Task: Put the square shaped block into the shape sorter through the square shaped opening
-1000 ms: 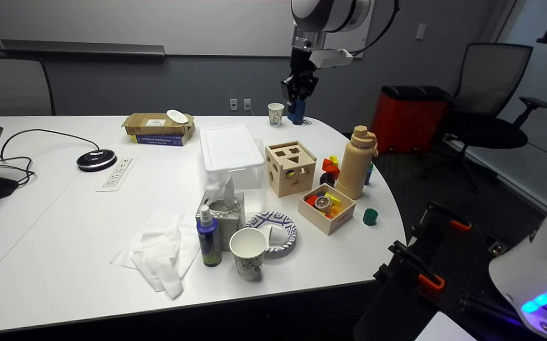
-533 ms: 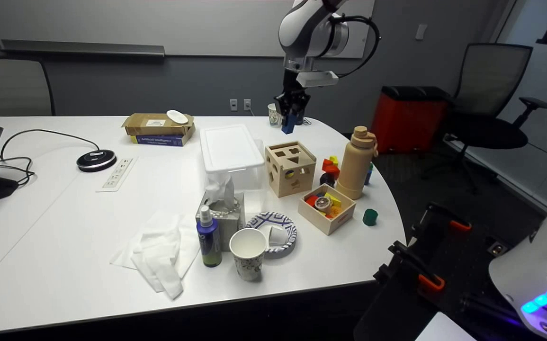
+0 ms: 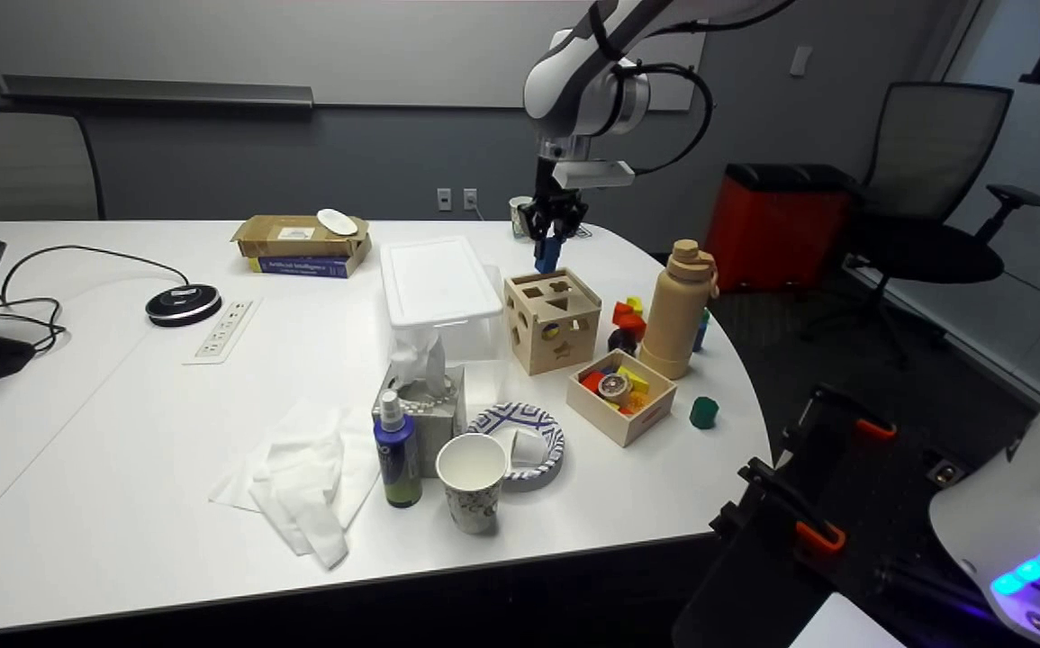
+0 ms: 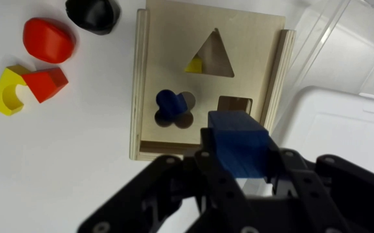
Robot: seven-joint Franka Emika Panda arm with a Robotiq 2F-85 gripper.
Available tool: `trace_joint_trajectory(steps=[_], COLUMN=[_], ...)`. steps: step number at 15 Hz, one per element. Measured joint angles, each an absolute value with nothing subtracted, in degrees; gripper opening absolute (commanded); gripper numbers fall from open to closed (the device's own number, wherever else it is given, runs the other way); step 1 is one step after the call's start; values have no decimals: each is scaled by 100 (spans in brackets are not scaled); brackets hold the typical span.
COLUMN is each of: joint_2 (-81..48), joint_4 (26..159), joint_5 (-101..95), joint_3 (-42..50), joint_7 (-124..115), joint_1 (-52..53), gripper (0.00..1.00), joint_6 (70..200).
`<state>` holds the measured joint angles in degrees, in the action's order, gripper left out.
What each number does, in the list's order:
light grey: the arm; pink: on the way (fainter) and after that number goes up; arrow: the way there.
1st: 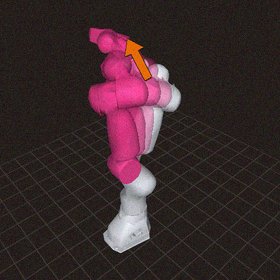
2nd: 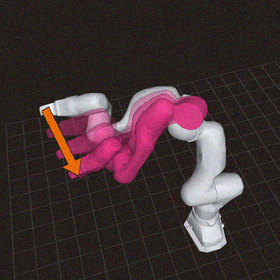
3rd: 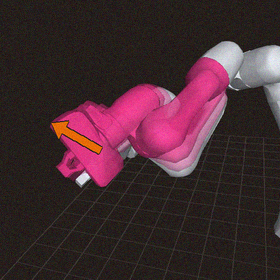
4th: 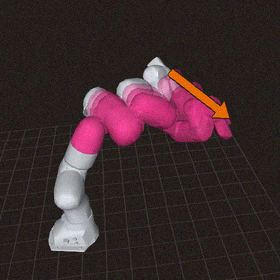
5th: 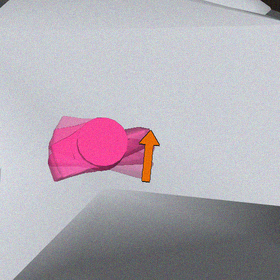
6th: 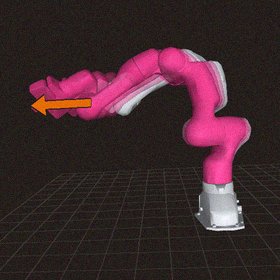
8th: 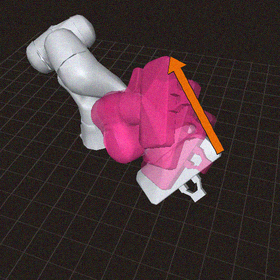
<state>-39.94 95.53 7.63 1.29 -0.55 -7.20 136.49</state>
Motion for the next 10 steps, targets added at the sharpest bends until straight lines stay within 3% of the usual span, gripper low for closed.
trace_joint_trajectory(steps=[10], joint_2=[-4563], joint_4=[9137], joint_5=[765], joint_3=[76], joint_7=[-386], joint_1=[-686], gripper=[9], joint_6=[13599])
